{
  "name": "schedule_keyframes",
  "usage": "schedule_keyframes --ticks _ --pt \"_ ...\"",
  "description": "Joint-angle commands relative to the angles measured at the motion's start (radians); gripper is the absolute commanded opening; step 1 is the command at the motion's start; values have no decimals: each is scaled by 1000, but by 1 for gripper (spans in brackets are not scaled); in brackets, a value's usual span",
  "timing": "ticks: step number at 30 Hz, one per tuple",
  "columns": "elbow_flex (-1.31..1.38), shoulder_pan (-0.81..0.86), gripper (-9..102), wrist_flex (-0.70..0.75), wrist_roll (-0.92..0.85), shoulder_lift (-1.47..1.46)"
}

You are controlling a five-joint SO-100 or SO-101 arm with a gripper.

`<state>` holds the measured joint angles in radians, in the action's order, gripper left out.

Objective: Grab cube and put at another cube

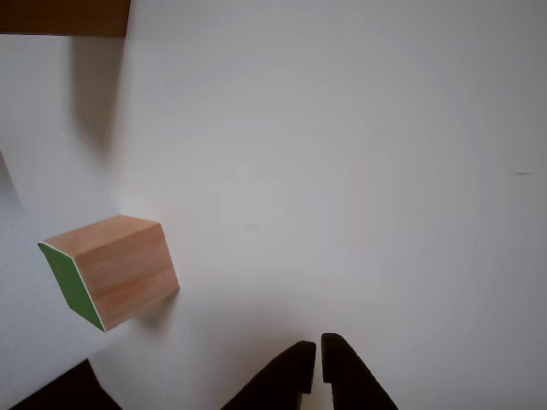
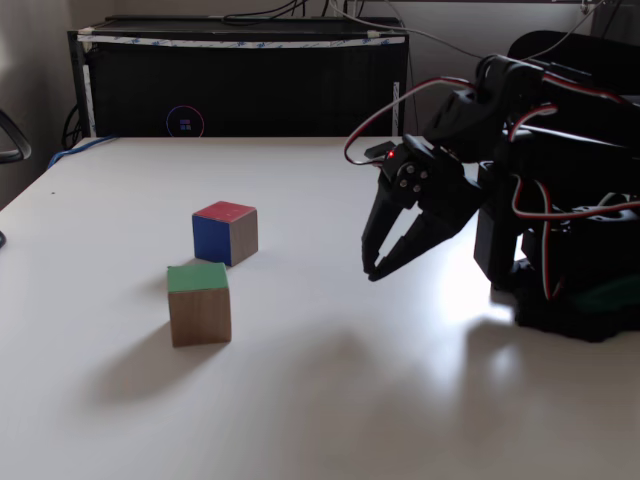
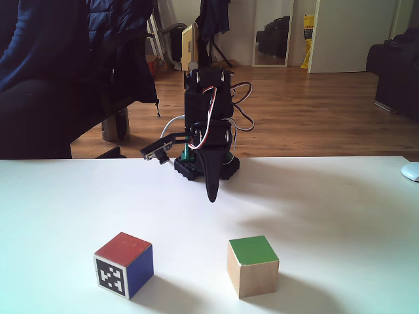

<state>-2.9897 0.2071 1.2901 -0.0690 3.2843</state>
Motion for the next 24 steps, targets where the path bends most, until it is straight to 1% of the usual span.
schedule_keyframes --ticks 1,12,17,19,21,24 --pt "17 -11 1 -26 51 5" --pt "17 -11 1 -26 51 5" --pt "25 -9 3 -32 0 5" --pt "61 -8 5 -34 -57 5" --pt "109 -29 8 -41 -72 -5" --pt "144 -89 15 -112 -71 -109"
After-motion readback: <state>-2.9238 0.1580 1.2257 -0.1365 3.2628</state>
